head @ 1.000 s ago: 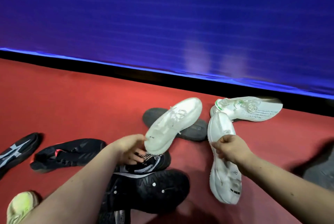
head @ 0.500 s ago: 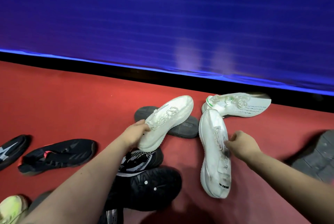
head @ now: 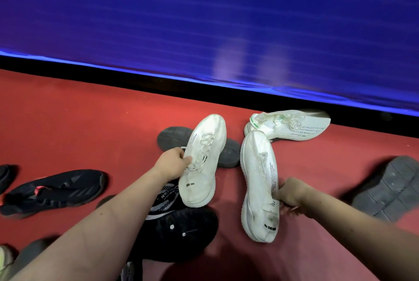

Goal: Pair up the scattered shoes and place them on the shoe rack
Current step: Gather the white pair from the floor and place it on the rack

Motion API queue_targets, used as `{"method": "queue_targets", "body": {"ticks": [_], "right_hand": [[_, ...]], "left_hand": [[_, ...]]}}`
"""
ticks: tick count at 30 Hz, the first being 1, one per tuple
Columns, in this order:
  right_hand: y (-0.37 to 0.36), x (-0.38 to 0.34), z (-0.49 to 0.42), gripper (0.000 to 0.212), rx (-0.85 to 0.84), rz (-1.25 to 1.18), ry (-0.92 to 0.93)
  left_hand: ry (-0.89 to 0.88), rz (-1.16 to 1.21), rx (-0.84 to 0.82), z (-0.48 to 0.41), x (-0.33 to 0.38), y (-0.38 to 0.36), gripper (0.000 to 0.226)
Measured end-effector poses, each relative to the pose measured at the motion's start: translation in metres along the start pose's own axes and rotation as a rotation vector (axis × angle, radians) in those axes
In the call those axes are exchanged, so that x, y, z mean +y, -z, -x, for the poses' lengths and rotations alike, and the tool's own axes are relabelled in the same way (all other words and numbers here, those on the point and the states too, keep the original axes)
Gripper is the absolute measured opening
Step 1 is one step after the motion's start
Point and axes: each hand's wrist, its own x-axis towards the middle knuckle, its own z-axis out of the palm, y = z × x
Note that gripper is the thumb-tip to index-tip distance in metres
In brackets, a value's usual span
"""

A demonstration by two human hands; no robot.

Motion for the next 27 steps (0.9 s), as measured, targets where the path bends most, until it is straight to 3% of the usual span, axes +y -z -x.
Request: {"method": "queue_targets", "body": {"ticks": [4, 8, 10, 15, 20, 22, 23, 25, 26, 27], "right_hand": [[-0.004, 0.008, -0.001, 0.009, 0.037, -0.220, 0.060], [-0.004, 0.016, -0.006, 0.013, 0.003, -0.337, 0.080], [-0.004, 0.019, -0.008, 0.020, -0.011, -0.390, 0.088], [-0.001, 0.022, -0.014, 0.027, -0.043, -0.512, 0.097], [0.000, 0.016, -0.004, 0.016, -0.160, -0.597, 0.142], [-0.002, 0.016, -0.001, 0.016, -0.164, -0.601, 0.169], [-0.002, 0.017, 0.000, 0.017, -0.156, -0.603, 0.179], [-0.003, 0.017, 0.001, 0.014, -0.144, -0.612, 0.187], [-0.003, 0.018, 0.001, 0.013, -0.138, -0.610, 0.189], [-0.003, 0.018, 0.001, 0.013, -0.132, -0.601, 0.193]], "left_hand": [[-0.032, 0.096, -0.050, -0.003, -0.004, 0.001, 0.025], [-0.010, 0.585, -0.246, 0.002, -0.006, 0.006, 0.026], [-0.041, 0.691, -0.322, 0.001, -0.003, 0.009, 0.030], [-0.097, 0.724, -0.407, -0.004, 0.005, 0.003, 0.031], [-0.071, 0.739, -0.393, -0.009, -0.003, 0.005, 0.034], [-0.048, 0.661, -0.315, -0.008, 0.000, 0.004, 0.031], [-0.056, 0.492, -0.207, -0.007, 0.002, 0.003, 0.032], [-0.145, -0.054, 0.174, -0.005, 0.008, 0.002, 0.037], [-0.246, -0.245, 0.365, -0.001, 0.015, 0.002, 0.038], [-0.351, -0.327, 0.455, 0.006, 0.026, 0.001, 0.037]]}}
